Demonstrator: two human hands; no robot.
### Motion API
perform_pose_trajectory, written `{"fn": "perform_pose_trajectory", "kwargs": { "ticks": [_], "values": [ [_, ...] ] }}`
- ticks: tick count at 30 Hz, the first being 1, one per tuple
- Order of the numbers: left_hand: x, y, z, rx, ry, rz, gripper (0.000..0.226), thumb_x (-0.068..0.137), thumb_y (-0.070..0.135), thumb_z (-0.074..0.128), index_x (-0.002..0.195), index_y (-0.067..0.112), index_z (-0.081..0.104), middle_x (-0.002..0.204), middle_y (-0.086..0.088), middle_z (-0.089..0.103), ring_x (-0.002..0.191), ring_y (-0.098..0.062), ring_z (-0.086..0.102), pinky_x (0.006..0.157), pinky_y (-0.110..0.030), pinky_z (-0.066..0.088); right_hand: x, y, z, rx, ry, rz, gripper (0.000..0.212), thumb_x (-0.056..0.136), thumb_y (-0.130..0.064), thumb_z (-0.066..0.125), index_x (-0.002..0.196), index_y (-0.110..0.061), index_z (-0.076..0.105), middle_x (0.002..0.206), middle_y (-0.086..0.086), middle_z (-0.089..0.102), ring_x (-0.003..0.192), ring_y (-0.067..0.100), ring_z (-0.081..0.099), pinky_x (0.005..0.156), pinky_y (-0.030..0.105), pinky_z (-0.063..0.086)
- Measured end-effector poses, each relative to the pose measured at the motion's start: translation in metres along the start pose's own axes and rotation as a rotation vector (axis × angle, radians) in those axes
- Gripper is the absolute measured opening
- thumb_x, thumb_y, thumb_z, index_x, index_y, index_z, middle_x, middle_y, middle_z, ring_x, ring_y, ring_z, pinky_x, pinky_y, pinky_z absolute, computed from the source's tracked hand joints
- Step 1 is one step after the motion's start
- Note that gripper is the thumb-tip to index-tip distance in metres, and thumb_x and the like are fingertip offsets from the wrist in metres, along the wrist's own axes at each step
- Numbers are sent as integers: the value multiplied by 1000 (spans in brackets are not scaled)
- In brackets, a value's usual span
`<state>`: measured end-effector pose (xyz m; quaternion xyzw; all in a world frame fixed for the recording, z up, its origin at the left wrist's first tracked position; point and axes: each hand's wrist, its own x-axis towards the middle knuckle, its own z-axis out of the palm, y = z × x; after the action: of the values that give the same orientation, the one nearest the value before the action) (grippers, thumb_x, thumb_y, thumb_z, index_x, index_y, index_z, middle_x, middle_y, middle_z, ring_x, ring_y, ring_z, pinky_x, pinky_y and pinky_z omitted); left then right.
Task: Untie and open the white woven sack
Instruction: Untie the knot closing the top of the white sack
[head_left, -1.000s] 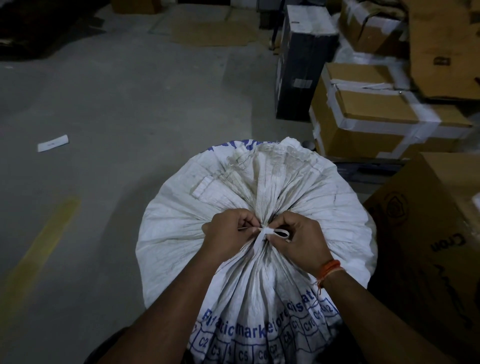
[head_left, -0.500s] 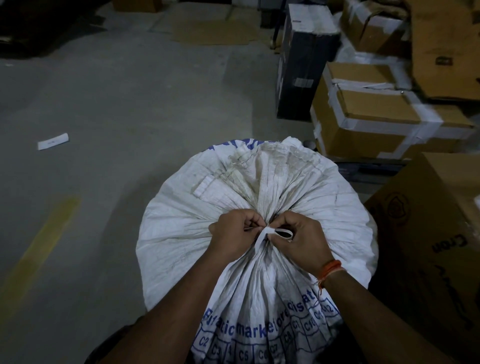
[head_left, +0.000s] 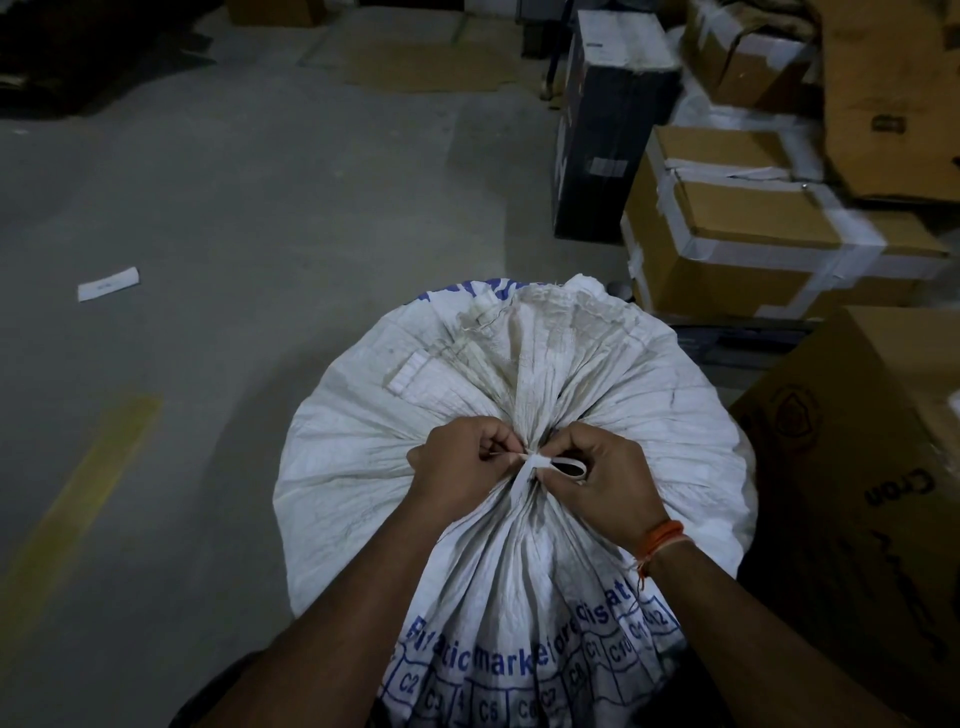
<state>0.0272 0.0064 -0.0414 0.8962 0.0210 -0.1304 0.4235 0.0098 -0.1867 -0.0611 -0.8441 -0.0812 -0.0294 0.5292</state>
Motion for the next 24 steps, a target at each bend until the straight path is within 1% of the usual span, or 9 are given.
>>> {"fn": "perform_pose_trajectory", "kwargs": {
  "ticks": [3,7,10,14,18,21,24],
  "values": [
    [0,1,1,0,2,-2,3,89,27,80,88,30,79,83,12,79,87,-5,76,103,-53,52,1,1,0,-1,-2,1,14,77,-6,84,84,-13,74,86,-3,75,83,9,74,77,27,62],
    [0,2,4,-29,-18,8,6,91,20,78,90,26,80,86,8,80,88,-12,77,99,-54,55,0,1,0,-1,-1,-6,13,78,-6,83,84,-12,73,86,-3,75,82,8,73,76,22,60],
    [-1,4,6,-26,-18,18,5,91,23,77,91,26,80,88,8,81,89,-10,76,100,-54,55,0,1,1,-12,1,-10,14,77,-4,83,84,-11,73,85,-4,74,81,5,72,74,16,57],
    [-1,3,4,-31,-22,32,6,90,21,79,91,27,80,86,9,80,86,-8,76,98,-54,56,0,0,0,-9,-1,-17,15,77,-3,83,84,-11,73,85,-4,74,81,5,72,73,13,56],
    [-1,-1,-2,-60,-9,33,8,87,16,82,91,22,80,84,6,81,83,-9,77,94,-47,60,1,-1,0,-33,4,-28,15,76,-4,84,83,-12,73,85,-4,74,80,5,72,72,15,57],
    [-1,-1,-4,-51,-3,26,6,87,17,81,89,22,80,84,6,81,85,-9,77,95,-48,59,1,-1,0,-36,6,-31,14,77,-5,84,83,-12,73,85,-4,74,80,7,72,74,19,59],
    [-1,0,-3,-42,2,14,4,88,18,81,88,22,80,84,7,81,86,-10,77,97,-49,58,0,-1,0,-32,6,-32,14,77,-6,83,82,-13,73,84,-6,74,80,6,72,73,18,59]
  ]
}}
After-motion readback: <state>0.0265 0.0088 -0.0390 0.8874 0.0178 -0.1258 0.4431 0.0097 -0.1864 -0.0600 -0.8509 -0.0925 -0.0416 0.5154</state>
